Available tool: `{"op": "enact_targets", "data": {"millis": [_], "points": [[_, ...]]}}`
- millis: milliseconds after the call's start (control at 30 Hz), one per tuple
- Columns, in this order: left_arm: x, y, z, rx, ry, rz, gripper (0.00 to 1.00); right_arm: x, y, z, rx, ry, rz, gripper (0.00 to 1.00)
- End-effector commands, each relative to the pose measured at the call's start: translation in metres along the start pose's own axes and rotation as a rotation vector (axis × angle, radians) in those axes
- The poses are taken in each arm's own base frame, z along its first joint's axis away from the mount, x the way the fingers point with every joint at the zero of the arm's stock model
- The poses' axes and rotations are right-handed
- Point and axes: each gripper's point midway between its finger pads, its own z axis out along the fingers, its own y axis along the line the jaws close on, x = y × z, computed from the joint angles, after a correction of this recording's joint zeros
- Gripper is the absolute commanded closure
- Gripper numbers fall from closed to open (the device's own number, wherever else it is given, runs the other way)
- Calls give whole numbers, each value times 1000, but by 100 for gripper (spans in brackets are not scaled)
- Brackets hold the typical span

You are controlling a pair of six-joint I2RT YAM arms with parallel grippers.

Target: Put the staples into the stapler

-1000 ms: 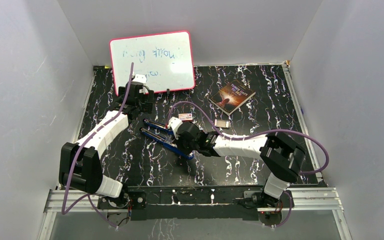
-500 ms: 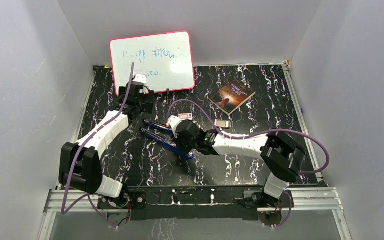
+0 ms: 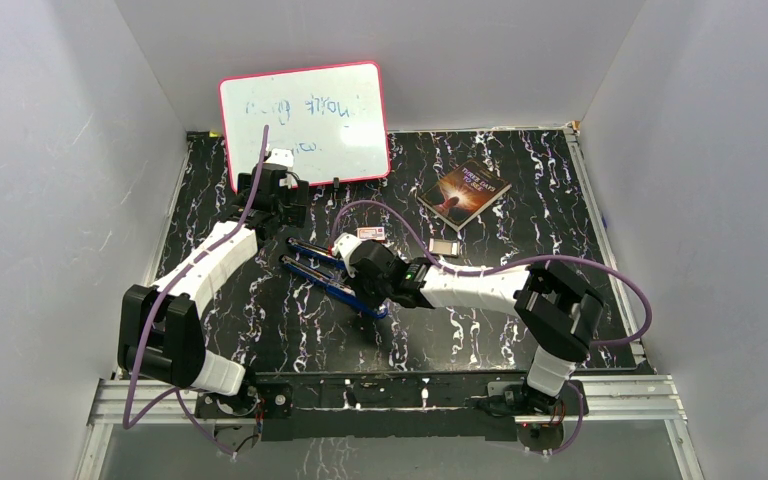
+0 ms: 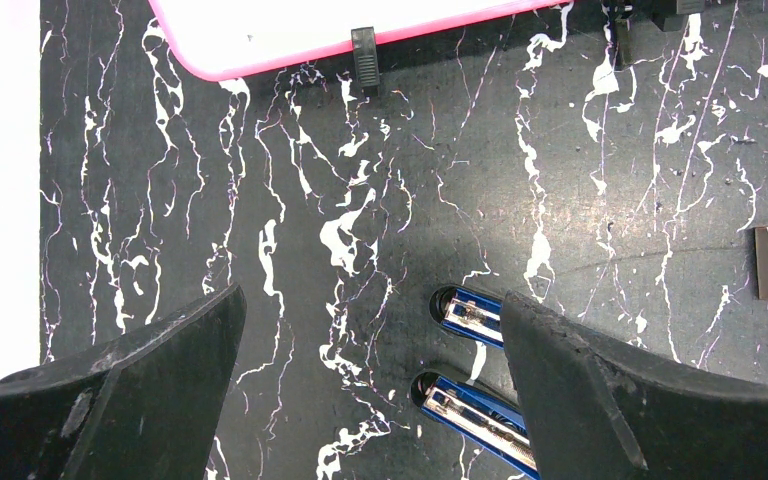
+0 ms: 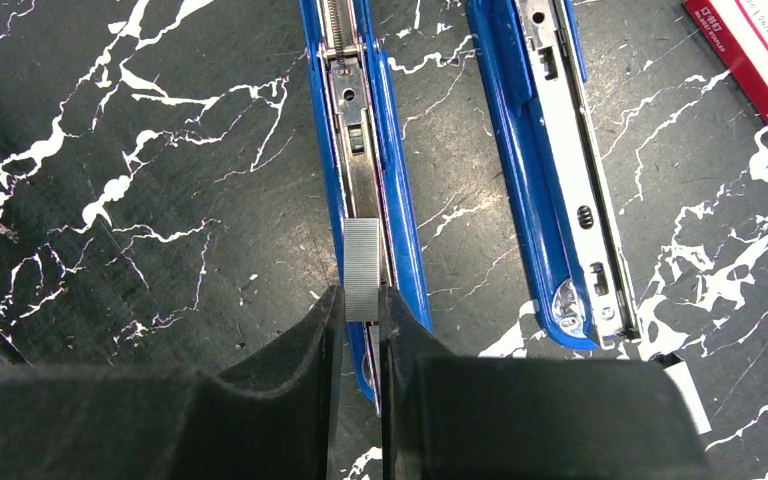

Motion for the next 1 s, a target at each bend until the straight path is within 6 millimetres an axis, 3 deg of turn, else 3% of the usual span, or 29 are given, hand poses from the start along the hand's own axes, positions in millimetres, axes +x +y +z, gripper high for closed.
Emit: {"op": "enact_targets", "data": {"millis": [0,367,967], "points": [[-2,3,-3,-15,-14,4,2,-25,0,-3,2,-55,26,100],[-2,3,-3,-15,-13,7,2,-40,2,-12,-15,-131,20,100],[-2,3,-3,-15,-14,9,2,-37,-3,-11,17,-116,28,100]]}}
